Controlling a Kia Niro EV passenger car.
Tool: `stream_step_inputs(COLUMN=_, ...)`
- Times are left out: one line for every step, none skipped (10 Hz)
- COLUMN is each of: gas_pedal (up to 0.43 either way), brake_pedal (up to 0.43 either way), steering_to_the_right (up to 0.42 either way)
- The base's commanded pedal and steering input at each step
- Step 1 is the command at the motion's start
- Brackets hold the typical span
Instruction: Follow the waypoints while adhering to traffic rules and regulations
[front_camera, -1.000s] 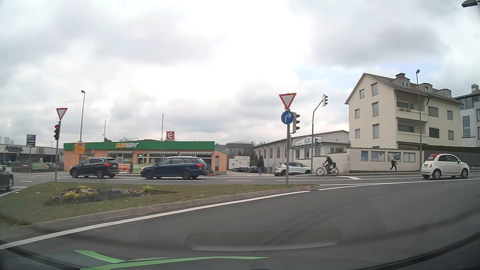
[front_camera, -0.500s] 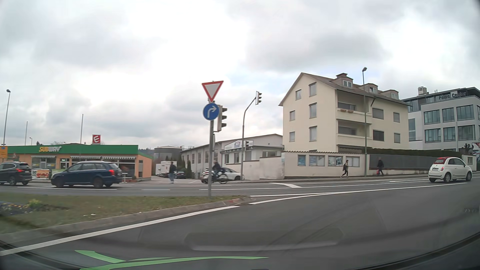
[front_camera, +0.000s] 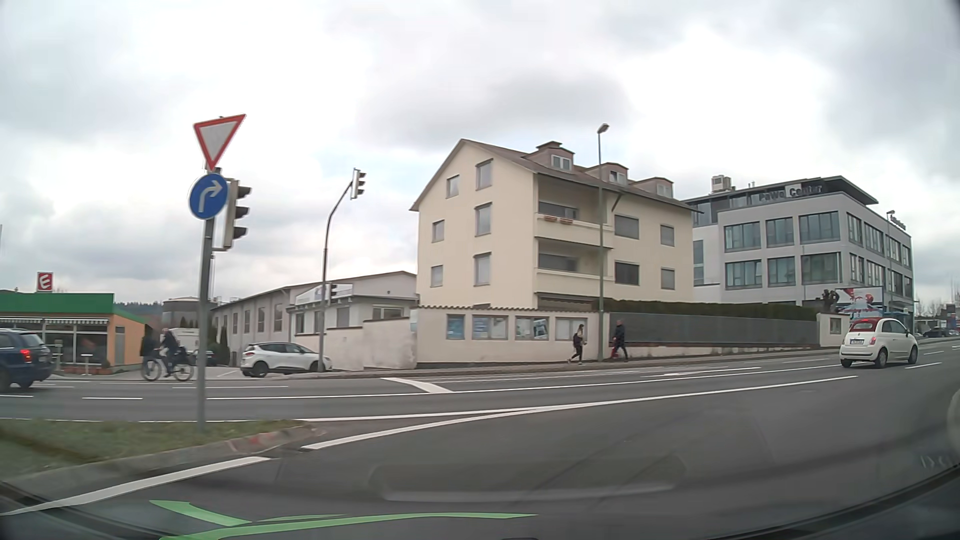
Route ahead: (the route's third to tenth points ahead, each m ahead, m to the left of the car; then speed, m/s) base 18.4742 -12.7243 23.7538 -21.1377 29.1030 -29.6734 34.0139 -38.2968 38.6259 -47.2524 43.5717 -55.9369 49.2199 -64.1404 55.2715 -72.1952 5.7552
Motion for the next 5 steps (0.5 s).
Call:
stream_step_inputs(gas_pedal=0.13, brake_pedal=0.0, steering_to_the_right=0.36)
stream_step_inputs(gas_pedal=0.13, brake_pedal=0.0, steering_to_the_right=0.359)
stream_step_inputs(gas_pedal=0.13, brake_pedal=0.0, steering_to_the_right=0.358)
stream_step_inputs(gas_pedal=0.13, brake_pedal=0.0, steering_to_the_right=0.354)
stream_step_inputs(gas_pedal=0.13, brake_pedal=0.0, steering_to_the_right=0.351)
